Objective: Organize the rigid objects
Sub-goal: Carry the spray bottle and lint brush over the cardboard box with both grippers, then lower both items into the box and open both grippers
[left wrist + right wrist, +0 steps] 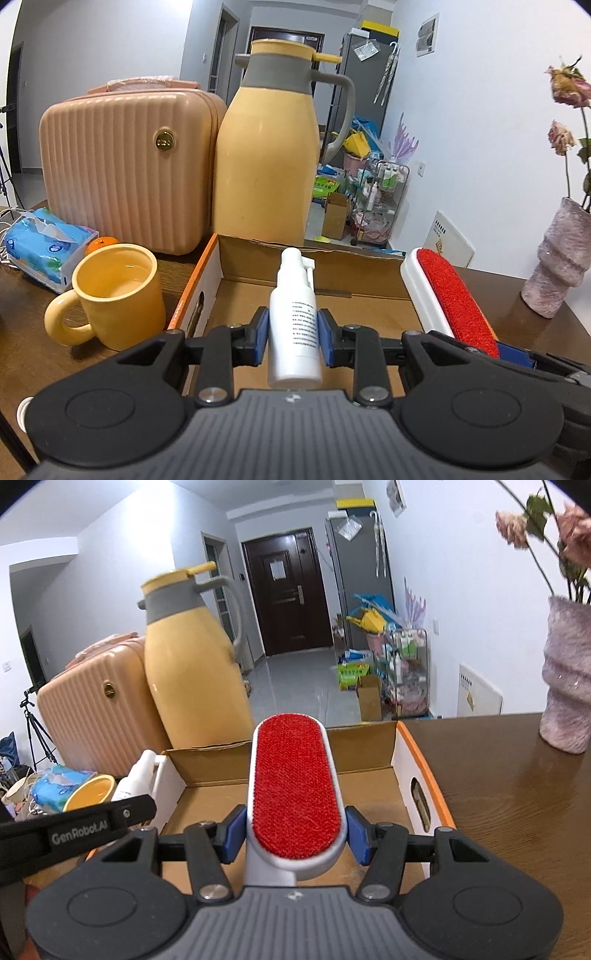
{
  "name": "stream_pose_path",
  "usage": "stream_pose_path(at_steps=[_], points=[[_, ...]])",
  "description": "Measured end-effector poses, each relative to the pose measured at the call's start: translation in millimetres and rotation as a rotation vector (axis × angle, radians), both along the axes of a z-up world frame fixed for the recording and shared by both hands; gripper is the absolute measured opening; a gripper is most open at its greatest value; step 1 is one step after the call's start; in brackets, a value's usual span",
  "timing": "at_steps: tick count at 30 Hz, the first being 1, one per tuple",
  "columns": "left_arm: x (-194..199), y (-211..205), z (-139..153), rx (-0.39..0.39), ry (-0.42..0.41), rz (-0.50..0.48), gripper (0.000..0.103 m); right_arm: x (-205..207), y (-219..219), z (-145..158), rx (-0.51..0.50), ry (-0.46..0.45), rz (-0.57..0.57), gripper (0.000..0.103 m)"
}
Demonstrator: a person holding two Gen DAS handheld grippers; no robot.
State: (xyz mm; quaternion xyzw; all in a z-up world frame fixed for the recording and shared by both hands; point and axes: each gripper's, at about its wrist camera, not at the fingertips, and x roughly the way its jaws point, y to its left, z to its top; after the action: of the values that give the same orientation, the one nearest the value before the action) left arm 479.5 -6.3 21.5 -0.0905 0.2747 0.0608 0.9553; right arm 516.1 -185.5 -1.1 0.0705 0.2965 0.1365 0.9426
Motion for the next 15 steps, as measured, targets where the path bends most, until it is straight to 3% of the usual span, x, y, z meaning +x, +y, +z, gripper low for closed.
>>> stream_pose_path(at_steps=[15], points=[[38.4,9.7,-23.8,0.010,0.092,0.027,0.029,41.0,9.6,-24.2,0.001,0.110,-0.006,0.055]])
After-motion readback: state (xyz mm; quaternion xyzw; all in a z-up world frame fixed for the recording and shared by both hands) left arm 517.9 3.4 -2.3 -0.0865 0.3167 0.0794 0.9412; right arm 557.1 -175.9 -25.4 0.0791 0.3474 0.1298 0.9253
